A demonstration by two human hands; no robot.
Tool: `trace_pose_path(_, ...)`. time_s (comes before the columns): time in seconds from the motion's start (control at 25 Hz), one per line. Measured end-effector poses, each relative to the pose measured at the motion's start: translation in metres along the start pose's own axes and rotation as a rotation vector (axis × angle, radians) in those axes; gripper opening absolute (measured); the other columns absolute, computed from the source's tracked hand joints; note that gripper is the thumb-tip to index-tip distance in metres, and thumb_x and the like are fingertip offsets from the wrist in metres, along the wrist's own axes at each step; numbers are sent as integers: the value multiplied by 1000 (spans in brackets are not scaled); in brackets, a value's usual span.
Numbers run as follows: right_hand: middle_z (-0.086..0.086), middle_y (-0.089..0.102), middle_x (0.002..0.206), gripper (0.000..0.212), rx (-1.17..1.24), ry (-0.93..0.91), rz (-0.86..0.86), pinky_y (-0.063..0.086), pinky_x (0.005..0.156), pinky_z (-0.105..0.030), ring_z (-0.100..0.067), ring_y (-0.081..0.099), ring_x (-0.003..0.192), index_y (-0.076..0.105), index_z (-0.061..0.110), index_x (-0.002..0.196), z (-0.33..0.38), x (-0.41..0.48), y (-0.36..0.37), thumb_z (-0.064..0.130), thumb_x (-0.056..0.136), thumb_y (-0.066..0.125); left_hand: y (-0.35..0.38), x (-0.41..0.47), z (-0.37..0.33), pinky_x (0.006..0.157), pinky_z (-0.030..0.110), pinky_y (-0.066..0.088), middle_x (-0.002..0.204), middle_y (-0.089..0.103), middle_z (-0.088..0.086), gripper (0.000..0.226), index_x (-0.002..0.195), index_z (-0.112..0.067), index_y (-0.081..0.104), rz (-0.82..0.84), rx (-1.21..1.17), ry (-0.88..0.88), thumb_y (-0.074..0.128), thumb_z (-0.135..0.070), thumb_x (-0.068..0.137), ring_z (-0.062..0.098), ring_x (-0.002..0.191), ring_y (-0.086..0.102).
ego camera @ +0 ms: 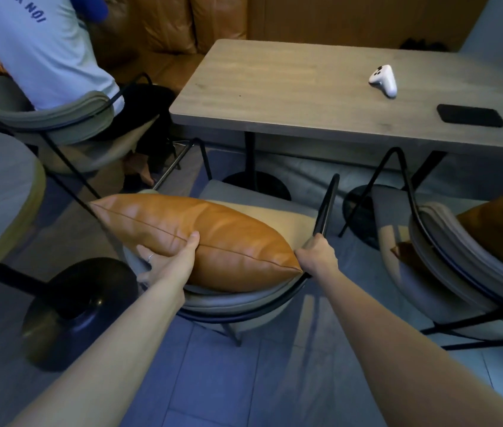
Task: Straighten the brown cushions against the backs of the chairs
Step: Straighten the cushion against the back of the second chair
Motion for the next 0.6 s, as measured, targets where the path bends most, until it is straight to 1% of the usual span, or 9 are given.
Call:
trace_pose_path(0.08, -22, 58, 130, 43, -13, -5, 1, 41, 81, -36, -42, 55, 119, 48, 4, 130, 1, 14, -11, 16, 90, 60, 15, -1, -3, 110, 67, 32, 161, 7, 22, 138, 156, -40, -16, -16, 27, -30, 76, -78, 59, 50, 142, 25)
trace_pose_path(0.2, -21, 57, 134, 50, -13, -8, 10, 45, 94, -40, -42, 54, 123, 46, 6, 135, 0, 29, -23, 21, 90, 65, 35, -4, -8, 111, 68, 30, 163, 1, 24, 141, 155, -36, -21, -35, 94, -69, 72, -81, 59, 53, 144, 21)
trace_pose_path(0.32, -22, 55, 137, 56, 10, -16, 7, 45, 99, -43, -43, 52, 125, 42, 8, 139, -2, 34, -26, 20, 89, 67, 46, 0, -9, 109, 73, 29, 164, -1, 24, 146, 152, -37, -27, -27, 117, -99, 70, -85, 54, 56, 143, 18)
trace_pose_path(0.4, -22, 50, 143, 69, 50, -24, -4, 43, 103, -45, -43, 49, 130, 33, 10, 149, -4, 32, -23, 20, 90, 67, 45, 2, -9, 110, 71, 29, 164, 4, 26, 148, 152, -36, -27, -20, 130, -99, 70, -85, 52, 56, 142, 20)
trace_pose_path(0.48, -22, 45, 149, 80, 131, -17, -30, 40, 109, -49, -43, 46, 134, 19, 15, 158, -8, 22, -17, 25, 92, 64, 39, -1, -11, 113, 66, 29, 163, 9, 28, 148, 154, -32, -25, -13, 150, -79, 71, -84, 53, 54, 142, 22)
trace_pose_path(0.56, -22, 42, 152, 83, 226, 6, -67, 39, 110, -52, -44, 45, 134, 9, 22, 161, -15, 4, -7, 32, 95, 58, 35, -5, -13, 114, 63, 29, 161, 10, 29, 144, 155, -30, -22, 8, 151, -66, 73, -80, 60, 53, 141, 24)
trace_pose_path(0.6, -23, 43, 151, 81, 270, 19, -90, 40, 108, -53, -45, 47, 132, 8, 25, 160, -20, -7, -1, 36, 95, 55, 34, -8, -14, 113, 64, 30, 160, 9, 30, 142, 156, -30, -21, 25, 144, -66, 73, -79, 62, 53, 141, 24)
Point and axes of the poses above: each hand's wrist, its own x-axis towards the middle knuckle, its own y-axis out of the palm, z = x × y, the point moved 7 cm from there along x, towards the middle knuckle
